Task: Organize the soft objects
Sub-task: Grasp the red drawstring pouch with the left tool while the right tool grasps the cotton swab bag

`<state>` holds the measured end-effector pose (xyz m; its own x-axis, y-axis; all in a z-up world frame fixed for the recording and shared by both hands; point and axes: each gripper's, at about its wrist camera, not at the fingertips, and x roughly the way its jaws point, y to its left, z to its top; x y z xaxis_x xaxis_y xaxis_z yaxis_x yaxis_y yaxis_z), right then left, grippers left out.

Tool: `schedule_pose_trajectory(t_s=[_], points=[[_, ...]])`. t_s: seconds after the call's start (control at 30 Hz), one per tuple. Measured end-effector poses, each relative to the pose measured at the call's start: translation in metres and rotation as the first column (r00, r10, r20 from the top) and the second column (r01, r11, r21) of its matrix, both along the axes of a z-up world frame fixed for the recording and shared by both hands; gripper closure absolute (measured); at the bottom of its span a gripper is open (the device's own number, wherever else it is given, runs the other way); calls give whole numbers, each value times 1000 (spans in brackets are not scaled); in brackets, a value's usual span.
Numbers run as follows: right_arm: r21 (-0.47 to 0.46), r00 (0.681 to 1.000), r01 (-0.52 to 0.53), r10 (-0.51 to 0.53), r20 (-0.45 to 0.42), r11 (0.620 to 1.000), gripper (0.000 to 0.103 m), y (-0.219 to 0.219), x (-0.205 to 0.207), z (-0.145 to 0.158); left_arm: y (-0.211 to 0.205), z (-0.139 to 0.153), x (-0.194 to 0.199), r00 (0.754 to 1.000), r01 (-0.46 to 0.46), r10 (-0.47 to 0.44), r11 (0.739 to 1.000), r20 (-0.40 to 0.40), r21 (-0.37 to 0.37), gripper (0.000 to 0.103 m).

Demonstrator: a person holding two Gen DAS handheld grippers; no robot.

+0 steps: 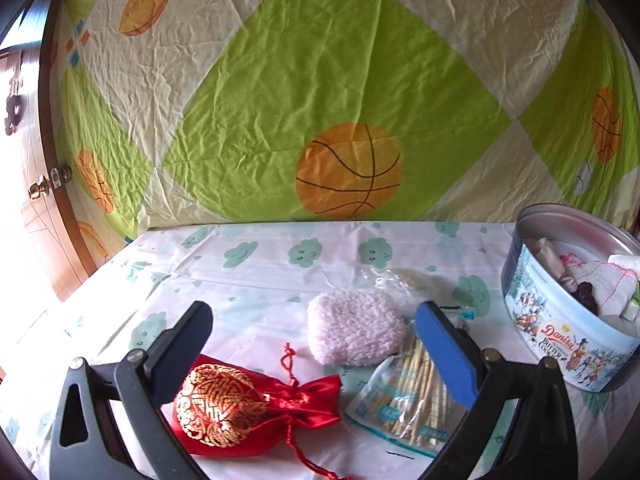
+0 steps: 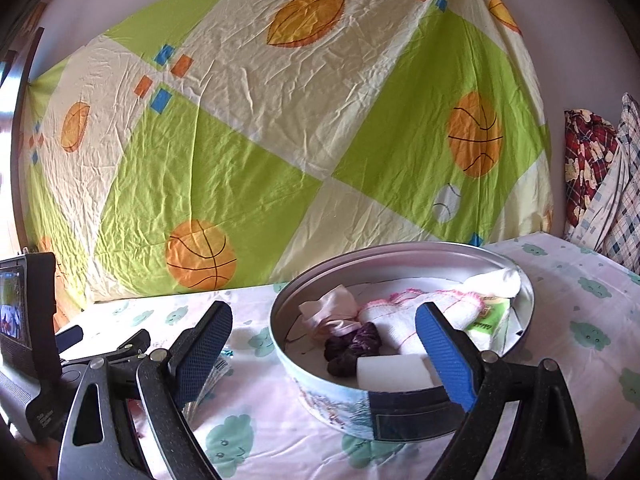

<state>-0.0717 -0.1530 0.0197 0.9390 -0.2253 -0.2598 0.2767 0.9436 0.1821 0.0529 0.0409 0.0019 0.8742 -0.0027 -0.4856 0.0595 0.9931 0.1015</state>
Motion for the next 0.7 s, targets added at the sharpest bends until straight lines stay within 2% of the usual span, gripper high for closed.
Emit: schedule_pose_trajectory(t_s=[0.1, 0.27, 0.37, 0.47, 0.57, 0.7], points=[[9, 999, -25, 26, -21, 1000, 9, 13, 7, -2, 16, -3, 8, 999, -23, 23, 1000, -34, -9, 0], [3, 996, -63, 63, -60, 998, 9, 38, 21, -5, 40, -6, 18, 997, -58, 59, 998, -56, 29, 0], [8, 988, -99, 99, -121, 995, 9, 53, 37, -10, 56, -9, 25, 992, -98, 101, 994, -69, 53, 0], [29, 971, -132, 135, -200, 991, 9, 66, 57, -17, 77, -12, 34, 986, -125, 128, 992, -110, 33, 0], [89, 947, -167, 185, -261, 982, 9, 75, 76, -26, 96, -17, 42, 975, -151, 149, 989, -164, -1, 0], [158, 898, -184, 231, -374, 970, 9, 88, 107, -40, 116, -17, 44, 971, -152, 136, 986, -196, -68, 0]])
